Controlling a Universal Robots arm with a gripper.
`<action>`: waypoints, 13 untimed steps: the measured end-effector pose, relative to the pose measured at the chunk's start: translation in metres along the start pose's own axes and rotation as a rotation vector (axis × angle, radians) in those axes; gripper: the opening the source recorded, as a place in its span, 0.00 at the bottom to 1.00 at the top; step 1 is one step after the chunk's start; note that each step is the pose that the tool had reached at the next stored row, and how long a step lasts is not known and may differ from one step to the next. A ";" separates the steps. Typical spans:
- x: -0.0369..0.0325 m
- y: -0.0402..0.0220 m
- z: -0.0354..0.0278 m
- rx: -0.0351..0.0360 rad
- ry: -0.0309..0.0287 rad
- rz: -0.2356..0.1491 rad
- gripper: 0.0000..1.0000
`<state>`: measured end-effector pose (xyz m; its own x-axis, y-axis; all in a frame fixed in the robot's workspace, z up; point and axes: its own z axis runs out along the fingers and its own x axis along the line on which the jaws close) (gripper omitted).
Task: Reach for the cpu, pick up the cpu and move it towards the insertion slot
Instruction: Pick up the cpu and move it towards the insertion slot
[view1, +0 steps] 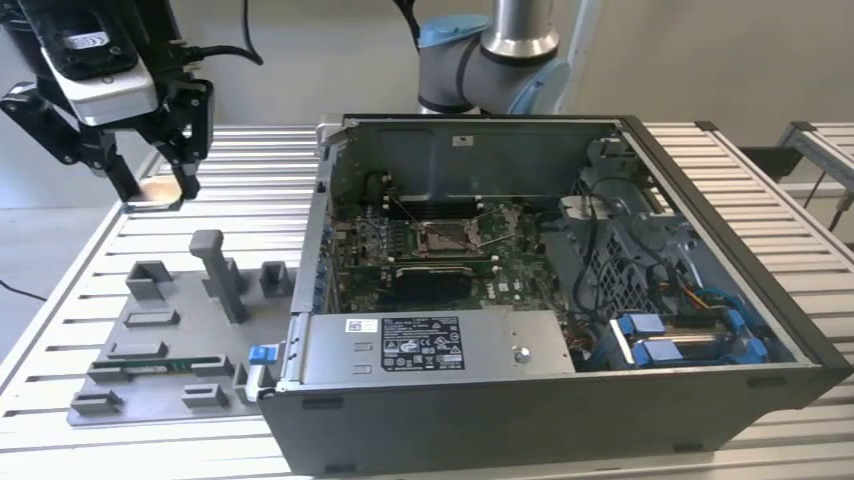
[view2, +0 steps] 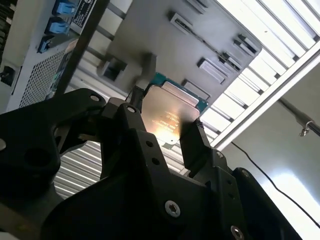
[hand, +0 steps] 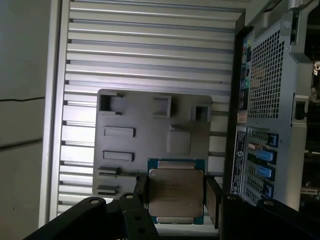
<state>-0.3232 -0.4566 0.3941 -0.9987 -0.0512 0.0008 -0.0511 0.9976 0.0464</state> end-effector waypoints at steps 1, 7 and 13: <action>-0.0024 -0.0001 0.0000 0.0000 -0.0001 0.000 0.00; -0.0163 -0.0008 -0.0001 0.0000 0.0000 0.000 0.00; -0.0334 -0.0017 -0.0001 0.0000 -0.0001 0.000 0.00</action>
<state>-0.2898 -0.4566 0.3941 -0.9987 -0.0512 0.0007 -0.0511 0.9976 0.0464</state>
